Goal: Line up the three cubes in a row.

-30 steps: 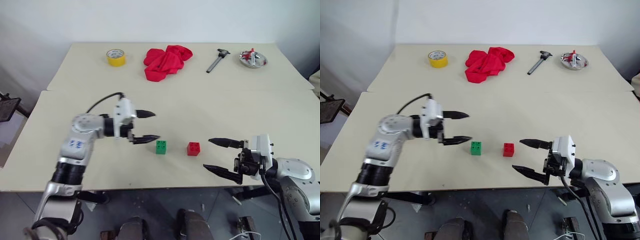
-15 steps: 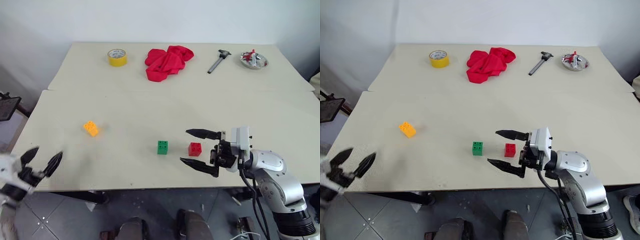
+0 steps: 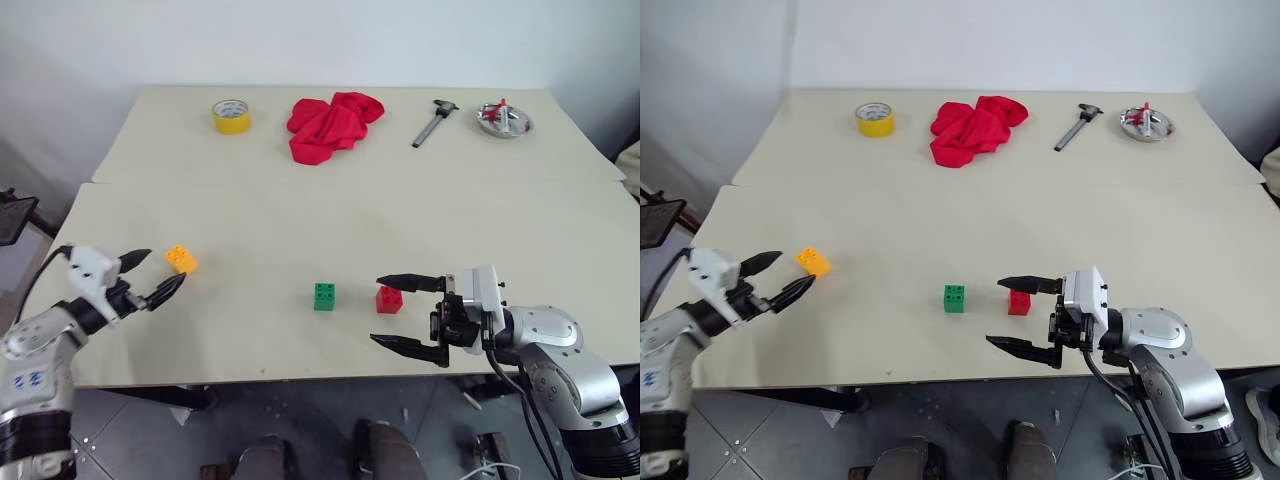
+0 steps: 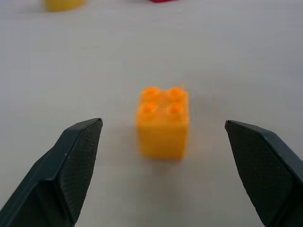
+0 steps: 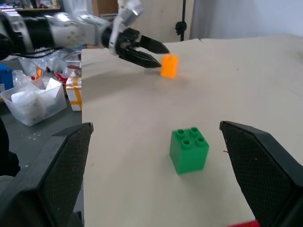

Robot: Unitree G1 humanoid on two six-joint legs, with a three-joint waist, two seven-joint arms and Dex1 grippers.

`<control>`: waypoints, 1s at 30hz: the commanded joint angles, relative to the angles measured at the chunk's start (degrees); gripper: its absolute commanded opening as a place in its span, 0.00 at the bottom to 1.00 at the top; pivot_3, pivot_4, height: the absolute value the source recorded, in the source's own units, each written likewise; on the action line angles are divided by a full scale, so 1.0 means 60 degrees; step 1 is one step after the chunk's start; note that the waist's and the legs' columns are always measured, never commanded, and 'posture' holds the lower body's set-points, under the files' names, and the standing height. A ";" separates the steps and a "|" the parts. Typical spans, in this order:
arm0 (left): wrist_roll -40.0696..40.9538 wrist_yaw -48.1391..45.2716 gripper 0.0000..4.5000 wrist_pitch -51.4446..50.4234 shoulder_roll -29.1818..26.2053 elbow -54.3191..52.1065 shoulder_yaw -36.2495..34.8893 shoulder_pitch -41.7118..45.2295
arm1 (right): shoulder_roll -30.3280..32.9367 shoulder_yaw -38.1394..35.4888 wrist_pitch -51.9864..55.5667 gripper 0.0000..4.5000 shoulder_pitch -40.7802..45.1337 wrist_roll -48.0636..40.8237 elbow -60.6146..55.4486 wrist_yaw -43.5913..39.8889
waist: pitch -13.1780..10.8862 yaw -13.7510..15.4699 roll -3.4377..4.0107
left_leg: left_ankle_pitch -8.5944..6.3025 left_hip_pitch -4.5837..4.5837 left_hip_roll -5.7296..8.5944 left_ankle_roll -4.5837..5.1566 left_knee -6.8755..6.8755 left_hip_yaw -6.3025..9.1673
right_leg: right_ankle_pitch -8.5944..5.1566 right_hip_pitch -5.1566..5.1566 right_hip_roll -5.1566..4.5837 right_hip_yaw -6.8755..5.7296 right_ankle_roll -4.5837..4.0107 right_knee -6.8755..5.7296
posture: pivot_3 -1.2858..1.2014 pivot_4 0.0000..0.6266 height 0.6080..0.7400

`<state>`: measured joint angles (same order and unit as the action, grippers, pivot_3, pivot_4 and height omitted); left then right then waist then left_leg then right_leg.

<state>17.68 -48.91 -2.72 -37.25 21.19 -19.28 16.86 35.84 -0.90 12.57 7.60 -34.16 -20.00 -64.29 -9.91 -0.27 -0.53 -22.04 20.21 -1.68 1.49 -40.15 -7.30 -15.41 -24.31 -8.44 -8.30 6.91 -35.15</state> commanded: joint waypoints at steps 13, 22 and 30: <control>-0.0129 -0.0829 0.34 0.0793 -0.0668 0.1538 0.0422 0.0942 | -0.0019 -0.0384 -0.0231 1.00 -0.0586 -0.0082 -0.0698 0.0574 | -0.0001 0.0010 -0.0002 | -0.0006 0.0013 -0.0012 -0.0016 0.0002 -0.0045 | -0.0001 0.0002 0.0001 -0.0051 0.0000 0.0007 | 0.52 0.24 1.00; -0.0186 -0.4035 0.34 0.1313 -0.0176 0.1011 0.2467 0.2461 | 0.0100 -0.0658 -0.0321 1.00 -0.0833 0.0014 -0.0619 0.0655 | -0.0001 0.0175 -0.0001 | -0.0005 0.0019 -0.0006 -0.0014 -0.0025 -0.0031 | -0.0001 0.0025 0.0002 -0.0058 0.0001 0.0020 | 0.52 0.24 1.00; -0.0916 -0.5968 0.34 0.2734 0.0721 0.2631 0.4104 0.3665 | 0.0422 -0.0860 -0.0238 1.00 -0.1199 0.0013 -0.0575 0.0485 | -0.0001 0.0012 -0.0001 | -0.0005 0.0017 -0.0007 -0.0014 -0.0016 -0.0036 | -0.0001 0.0028 0.0012 -0.0067 0.0000 0.0030 | 0.52 0.24 1.00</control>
<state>12.84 -83.13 11.52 -32.63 35.81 5.20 38.03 37.70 -4.81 11.33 0.53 -33.23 -22.06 -60.93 -9.91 -0.20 -0.53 -22.07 20.31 -1.72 1.40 -40.24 -7.51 -15.42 -24.14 -8.37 -8.71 6.92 -34.97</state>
